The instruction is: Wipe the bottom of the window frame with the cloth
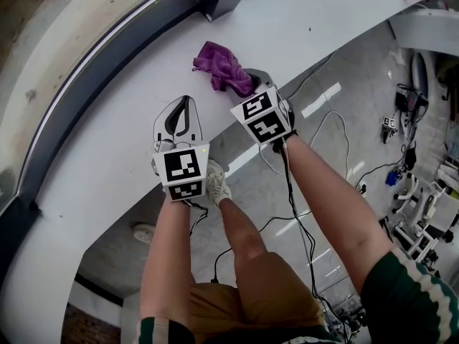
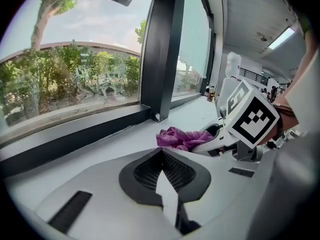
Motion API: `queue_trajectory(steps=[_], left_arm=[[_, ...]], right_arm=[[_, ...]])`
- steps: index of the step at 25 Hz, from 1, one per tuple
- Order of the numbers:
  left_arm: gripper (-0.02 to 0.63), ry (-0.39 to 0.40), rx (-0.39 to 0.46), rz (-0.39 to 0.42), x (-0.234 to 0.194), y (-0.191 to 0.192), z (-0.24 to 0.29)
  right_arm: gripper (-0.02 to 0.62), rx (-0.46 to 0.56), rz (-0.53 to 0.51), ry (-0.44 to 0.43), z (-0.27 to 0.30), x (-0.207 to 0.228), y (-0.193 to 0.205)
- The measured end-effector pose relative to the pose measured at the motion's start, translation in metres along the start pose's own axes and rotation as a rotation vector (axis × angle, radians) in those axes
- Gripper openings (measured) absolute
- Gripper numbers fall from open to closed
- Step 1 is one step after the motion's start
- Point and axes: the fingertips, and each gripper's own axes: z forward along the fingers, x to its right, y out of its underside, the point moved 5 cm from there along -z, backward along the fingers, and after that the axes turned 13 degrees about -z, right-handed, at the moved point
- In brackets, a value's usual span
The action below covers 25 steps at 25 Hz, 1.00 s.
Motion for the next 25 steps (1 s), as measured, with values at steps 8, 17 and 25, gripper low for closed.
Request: queue_trajectory(steps=[8, 17, 25], left_arm=[[0.008, -0.011, -0.012, -0.015, 0.001, 0.019, -0.008], [0.009, -0.033, -0.009, -0.018, -0.006, 0.031, -0.026], [0.008, -0.07, 0.008, -0.04, -0.032, 0.037, -0.052]], right_arm=[[0.149, 0.019, 0.0, -0.013, -0.009, -0.011, 0.015], [0.147, 0.003, 0.007, -0.011, -0.011, -0.022, 0.021], [0.147, -0.007, 0.014, -0.013, -0.008, -0.048, 0.007]])
